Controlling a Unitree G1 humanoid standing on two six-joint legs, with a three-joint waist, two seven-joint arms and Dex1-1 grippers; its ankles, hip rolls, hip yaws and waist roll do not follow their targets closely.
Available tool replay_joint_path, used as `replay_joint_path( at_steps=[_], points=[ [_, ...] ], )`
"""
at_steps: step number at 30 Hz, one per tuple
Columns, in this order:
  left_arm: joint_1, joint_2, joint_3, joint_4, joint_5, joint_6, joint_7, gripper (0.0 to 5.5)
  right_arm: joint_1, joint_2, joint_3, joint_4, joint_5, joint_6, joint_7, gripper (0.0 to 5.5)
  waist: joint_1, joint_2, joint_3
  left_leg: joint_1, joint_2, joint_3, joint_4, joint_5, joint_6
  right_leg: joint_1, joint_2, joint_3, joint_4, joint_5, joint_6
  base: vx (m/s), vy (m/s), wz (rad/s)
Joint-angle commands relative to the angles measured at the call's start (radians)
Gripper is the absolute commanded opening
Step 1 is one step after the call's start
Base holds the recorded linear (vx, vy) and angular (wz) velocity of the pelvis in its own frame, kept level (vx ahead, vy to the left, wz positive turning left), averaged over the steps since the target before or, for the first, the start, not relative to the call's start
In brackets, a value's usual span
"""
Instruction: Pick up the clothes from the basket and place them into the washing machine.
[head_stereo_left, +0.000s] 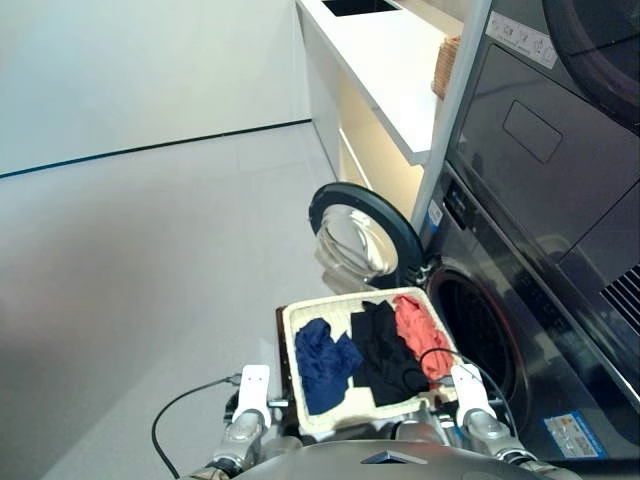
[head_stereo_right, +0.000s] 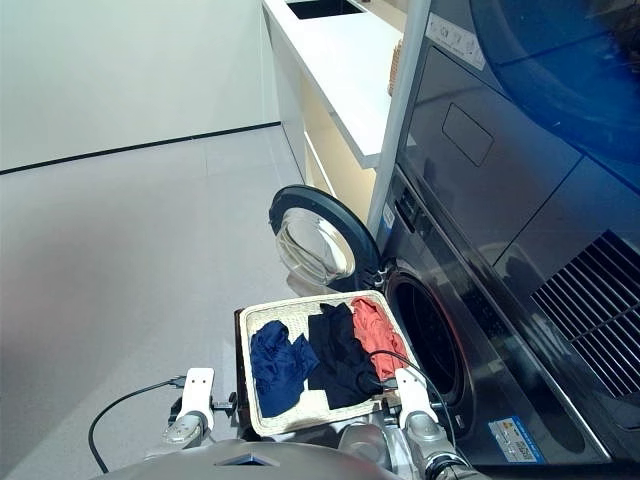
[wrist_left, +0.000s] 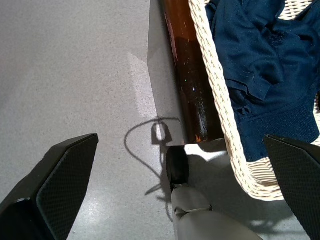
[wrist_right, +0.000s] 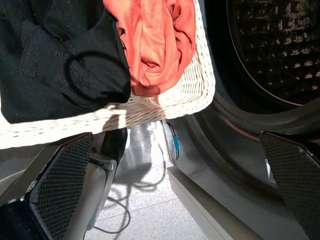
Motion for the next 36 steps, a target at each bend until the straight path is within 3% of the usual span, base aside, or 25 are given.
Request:
replay_joint_path(
  at_steps=[1,23,36],
  points=[
    [-0.086,0.033,0.031,0.001,0.004,-0.019,0.005,5.50,-0.092,0.016,-0.002,-0.010,0.005,-0.039,-0.001,5.50,-0.030,-0.058,0.045,0.037,-0.002,0.019,0.103,-0.099,-0.005,0.141,-0.013,0.016,-0.273,0.171,0.065,0.000,0.000,0.000],
    [-0.113,0.036,0.019,-0.076,-0.045,-0.017,0.004,5.50,-0.114,0.012,0.031,-0.080,0.004,-0.041,0.006,5.50,-0.041,-0.049,0.069,0.007,-0.002,0.027,0.110,-0.094,0.000,0.099,-0.020,0.024,-0.258,0.176,0.066,0.000,0.000,0.000],
    [-0.240,0.061,-0.025,-0.195,-0.088,-0.027,0.034,5.50,-0.184,-0.015,0.132,-0.264,-0.013,-0.065,0.006,5.50,-0.062,-0.040,0.130,-0.103,0.005,0.043,0.118,-0.068,0.003,-0.066,-0.036,0.057,-0.219,0.199,0.076,0.000,0.000,0.000]
  ],
)
